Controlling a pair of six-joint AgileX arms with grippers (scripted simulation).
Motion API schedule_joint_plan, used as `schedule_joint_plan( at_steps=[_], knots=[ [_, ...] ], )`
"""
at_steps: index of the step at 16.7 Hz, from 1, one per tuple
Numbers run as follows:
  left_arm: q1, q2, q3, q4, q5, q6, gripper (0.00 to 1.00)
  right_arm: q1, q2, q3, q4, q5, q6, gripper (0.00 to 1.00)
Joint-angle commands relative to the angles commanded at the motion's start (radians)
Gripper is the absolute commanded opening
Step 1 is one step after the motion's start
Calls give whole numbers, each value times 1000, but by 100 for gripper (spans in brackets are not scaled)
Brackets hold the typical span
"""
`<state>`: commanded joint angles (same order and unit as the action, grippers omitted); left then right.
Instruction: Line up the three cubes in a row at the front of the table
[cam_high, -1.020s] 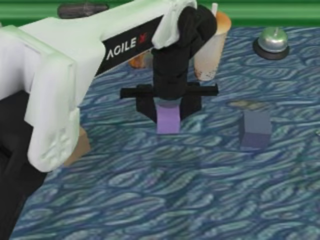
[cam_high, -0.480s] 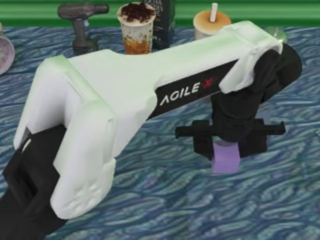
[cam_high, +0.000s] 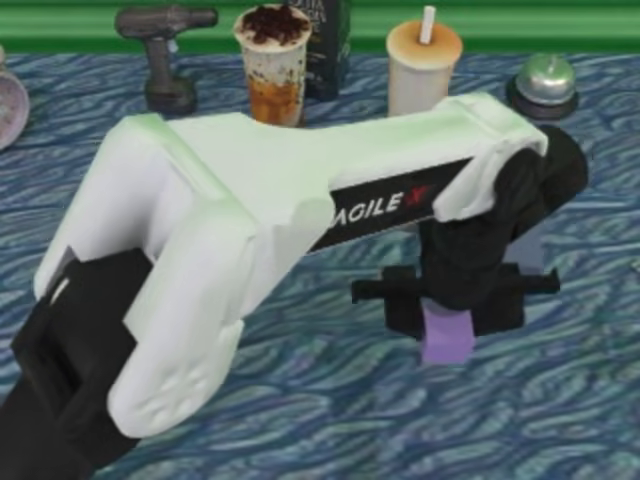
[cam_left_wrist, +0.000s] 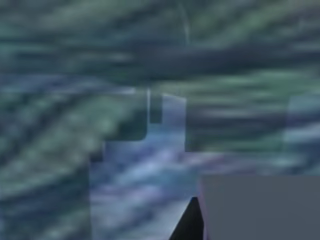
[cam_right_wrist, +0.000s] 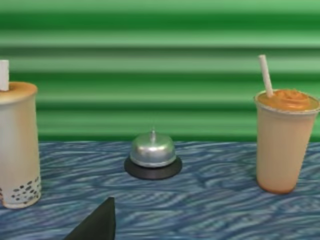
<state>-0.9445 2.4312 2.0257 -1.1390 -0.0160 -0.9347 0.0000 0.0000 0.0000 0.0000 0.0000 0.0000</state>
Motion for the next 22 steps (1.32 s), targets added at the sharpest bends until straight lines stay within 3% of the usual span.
schedule_joint_plan(
  at_steps=[7,20,22],
  knots=[
    [-3,16,-74,83,0,-2,0,0,0,0,0,0,0,100],
    [-3,16,-74,83,0,-2,98,0,0,0,0,0,0,100],
    [-3,16,-74,83,0,-2,100,0,0,0,0,0,0,100]
  ],
)
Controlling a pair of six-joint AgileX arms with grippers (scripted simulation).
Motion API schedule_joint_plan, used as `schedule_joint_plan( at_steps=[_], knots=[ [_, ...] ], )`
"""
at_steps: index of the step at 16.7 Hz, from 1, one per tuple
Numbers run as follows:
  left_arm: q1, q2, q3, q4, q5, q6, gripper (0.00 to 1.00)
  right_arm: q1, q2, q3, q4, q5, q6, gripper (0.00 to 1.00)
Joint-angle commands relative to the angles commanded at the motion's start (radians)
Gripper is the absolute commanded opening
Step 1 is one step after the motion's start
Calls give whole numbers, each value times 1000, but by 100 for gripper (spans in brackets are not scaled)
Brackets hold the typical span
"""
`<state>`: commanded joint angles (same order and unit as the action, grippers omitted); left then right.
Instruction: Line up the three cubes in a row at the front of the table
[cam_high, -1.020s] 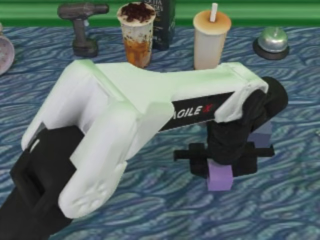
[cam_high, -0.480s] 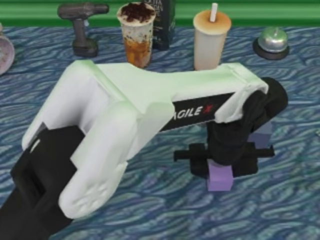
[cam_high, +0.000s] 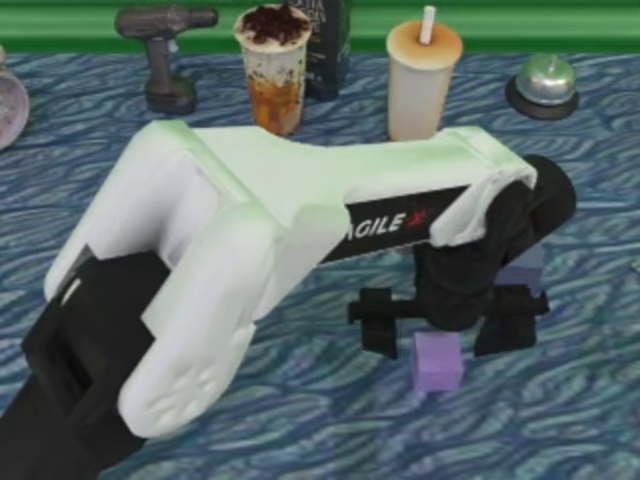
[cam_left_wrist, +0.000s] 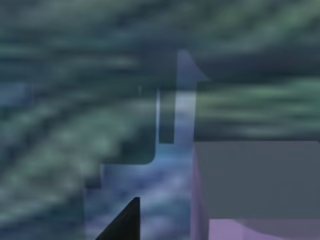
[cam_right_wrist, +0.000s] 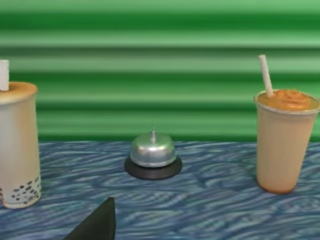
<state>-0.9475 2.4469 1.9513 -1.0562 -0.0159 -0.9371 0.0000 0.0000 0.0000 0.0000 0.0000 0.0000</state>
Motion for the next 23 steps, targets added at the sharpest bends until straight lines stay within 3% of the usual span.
schedule_joint_plan(
  at_steps=[9,16,23],
  knots=[
    [2,-3,16,-18,0,0,100,0,0,0,0,0,0,100],
    [17,-52,176,-231,-1,-5,100,0,0,0,0,0,0,100],
    [27,-81,152,-216,-3,0,100,5,27,27,-19,0,8,100]
  ],
)
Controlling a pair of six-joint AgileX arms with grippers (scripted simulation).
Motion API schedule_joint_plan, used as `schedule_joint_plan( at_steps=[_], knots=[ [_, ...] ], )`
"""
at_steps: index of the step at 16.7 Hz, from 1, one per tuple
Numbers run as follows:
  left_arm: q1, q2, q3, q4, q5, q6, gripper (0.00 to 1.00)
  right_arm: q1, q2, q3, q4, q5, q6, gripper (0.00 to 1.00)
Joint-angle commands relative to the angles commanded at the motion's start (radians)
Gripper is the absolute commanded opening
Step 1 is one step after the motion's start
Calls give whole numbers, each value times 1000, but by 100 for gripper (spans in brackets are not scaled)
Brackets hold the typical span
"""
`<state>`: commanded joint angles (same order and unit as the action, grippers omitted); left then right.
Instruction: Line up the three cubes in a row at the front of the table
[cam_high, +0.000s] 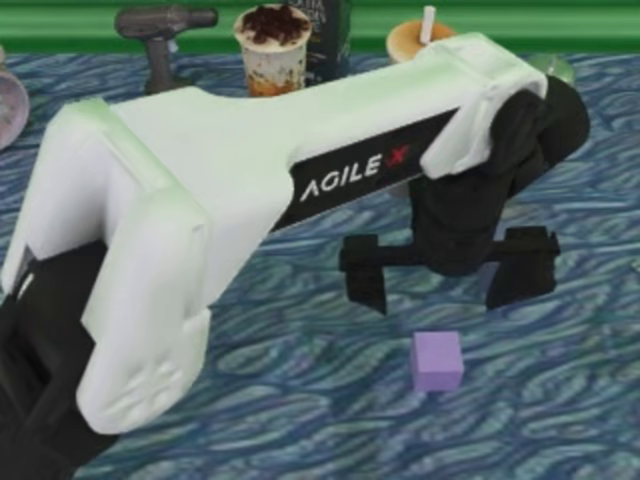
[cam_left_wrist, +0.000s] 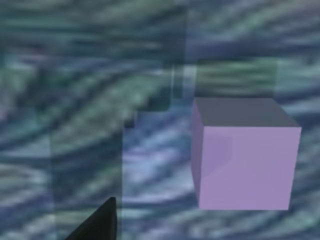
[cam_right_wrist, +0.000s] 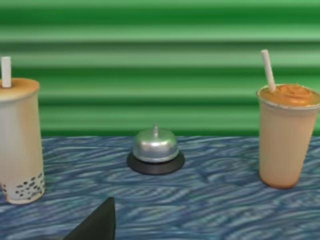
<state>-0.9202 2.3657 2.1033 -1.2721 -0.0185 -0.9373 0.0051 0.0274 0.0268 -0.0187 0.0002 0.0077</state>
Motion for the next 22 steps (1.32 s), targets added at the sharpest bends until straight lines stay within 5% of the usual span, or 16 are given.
schedule_joint_plan(
  at_steps=[10,22],
  knots=[
    [332,-741,-653,383,-16,156,100,110,675,567,-368,-4,143,100],
    [812,-1984,-1797,1022,-1,695,100,271,1835,1424,-956,-1,363,100]
  ],
)
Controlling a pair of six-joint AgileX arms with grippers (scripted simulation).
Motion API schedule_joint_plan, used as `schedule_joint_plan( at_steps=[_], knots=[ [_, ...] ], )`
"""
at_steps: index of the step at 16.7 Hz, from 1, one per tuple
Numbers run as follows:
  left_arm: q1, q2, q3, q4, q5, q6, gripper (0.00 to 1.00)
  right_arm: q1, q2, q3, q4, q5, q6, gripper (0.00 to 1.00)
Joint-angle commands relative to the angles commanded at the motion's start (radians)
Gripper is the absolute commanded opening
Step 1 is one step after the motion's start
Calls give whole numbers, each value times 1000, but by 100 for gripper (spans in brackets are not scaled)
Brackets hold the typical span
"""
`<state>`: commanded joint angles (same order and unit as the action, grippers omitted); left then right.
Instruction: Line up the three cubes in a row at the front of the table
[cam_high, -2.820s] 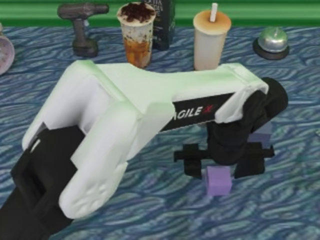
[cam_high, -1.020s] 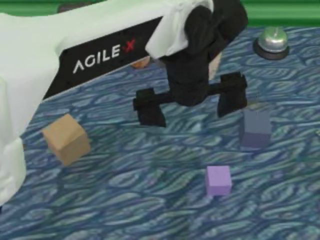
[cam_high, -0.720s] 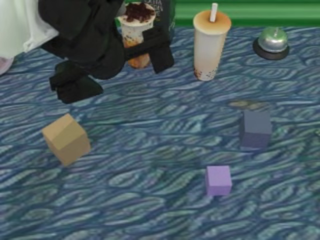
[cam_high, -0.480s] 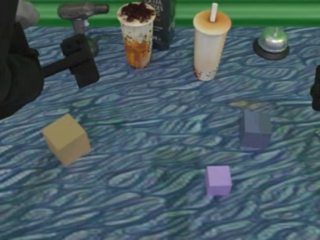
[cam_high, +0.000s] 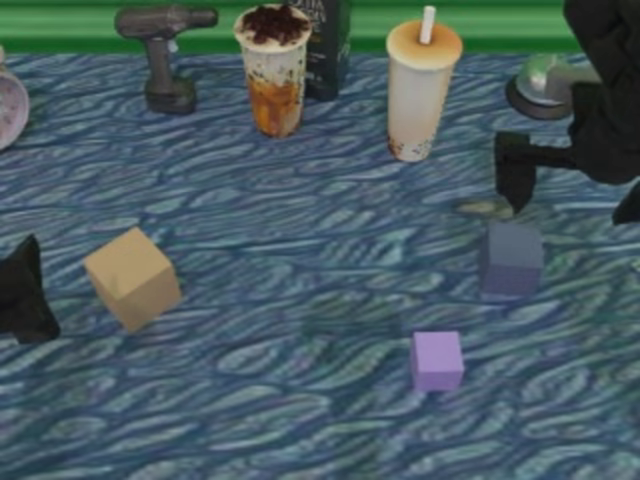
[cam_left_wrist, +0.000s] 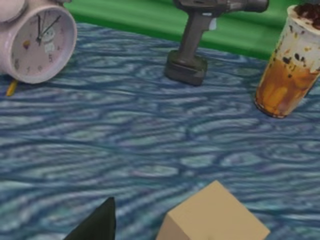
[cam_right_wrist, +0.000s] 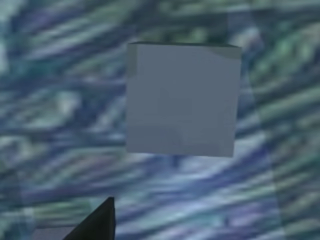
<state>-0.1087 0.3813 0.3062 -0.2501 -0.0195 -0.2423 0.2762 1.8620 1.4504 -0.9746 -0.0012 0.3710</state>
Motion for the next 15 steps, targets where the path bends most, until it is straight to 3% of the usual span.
schedule_joint_plan(
  at_steps=[7,15],
  knots=[
    [123,-362,-291,237,18,229,100,47,303,279,-153,4,66,100],
    [129,-381,-306,250,20,242,100,46,328,283,-143,4,68,100]
  ],
)
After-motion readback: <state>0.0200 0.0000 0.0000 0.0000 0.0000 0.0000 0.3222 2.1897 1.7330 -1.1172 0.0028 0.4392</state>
